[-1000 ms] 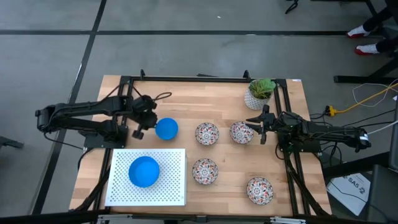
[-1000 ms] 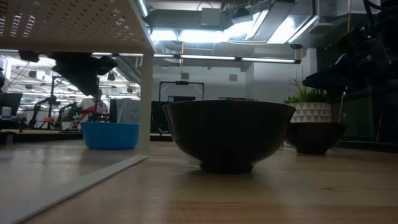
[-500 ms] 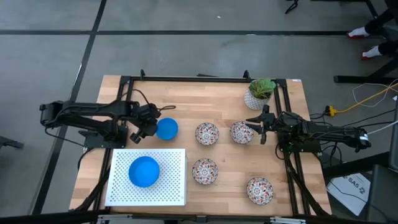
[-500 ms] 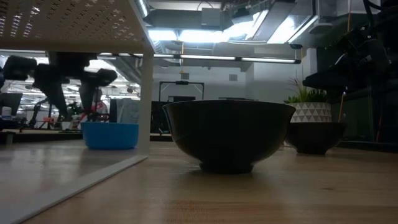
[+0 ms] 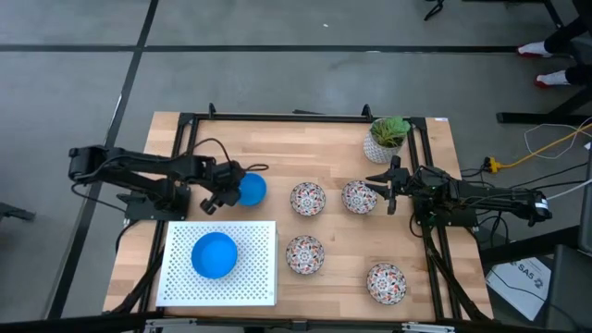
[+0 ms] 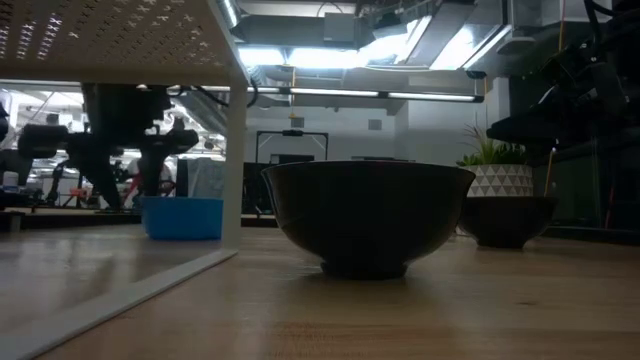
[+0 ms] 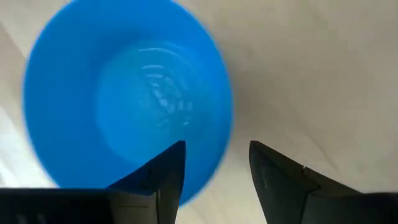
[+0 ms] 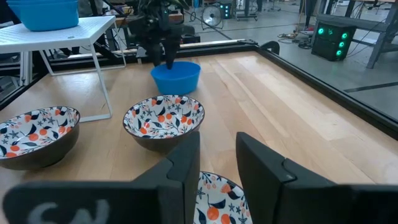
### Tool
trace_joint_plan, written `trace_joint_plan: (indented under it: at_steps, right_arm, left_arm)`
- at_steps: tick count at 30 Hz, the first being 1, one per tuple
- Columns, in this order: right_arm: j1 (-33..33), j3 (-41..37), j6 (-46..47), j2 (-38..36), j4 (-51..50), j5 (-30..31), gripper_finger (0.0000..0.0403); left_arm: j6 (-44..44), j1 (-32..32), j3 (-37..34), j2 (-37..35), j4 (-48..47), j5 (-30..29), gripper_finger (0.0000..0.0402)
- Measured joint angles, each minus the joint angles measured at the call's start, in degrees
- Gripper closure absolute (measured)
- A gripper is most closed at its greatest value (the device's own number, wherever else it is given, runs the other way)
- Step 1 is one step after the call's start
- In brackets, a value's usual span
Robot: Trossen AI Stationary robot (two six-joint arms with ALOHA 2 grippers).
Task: Pick & Place Mini bowls
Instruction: Stack the blue bowl on the stacked blue bowls on the shelf
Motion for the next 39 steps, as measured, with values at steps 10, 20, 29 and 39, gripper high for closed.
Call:
trace_joint_plan:
  at_steps: [10,20,29,39]
  right_arm:
    - [0.0,0.0,0.0,0.0,0.0,0.0,0.0299]
    - [0.0,0.0,0.0,0.0,0.0,0.0,0.0299]
    - [0.0,0.0,0.0,0.0,0.0,0.0,0.0299]
    - [0.0,0.0,0.0,0.0,0.0,0.0,0.0299]
  left_arm:
    - [-0.2,-1.0,0.0,1.4,3.4,-2.5,0.0265]
    - [-19.0,-0.6,0.1,1.4,4.0,-1.1,0.0394]
    - [-30.4,-0.5,2.0,-5.1,4.3,-1.5,0.0398]
    - [-35.8,-0.5,10.0,-11.4,-0.9,-7.0,0.0398]
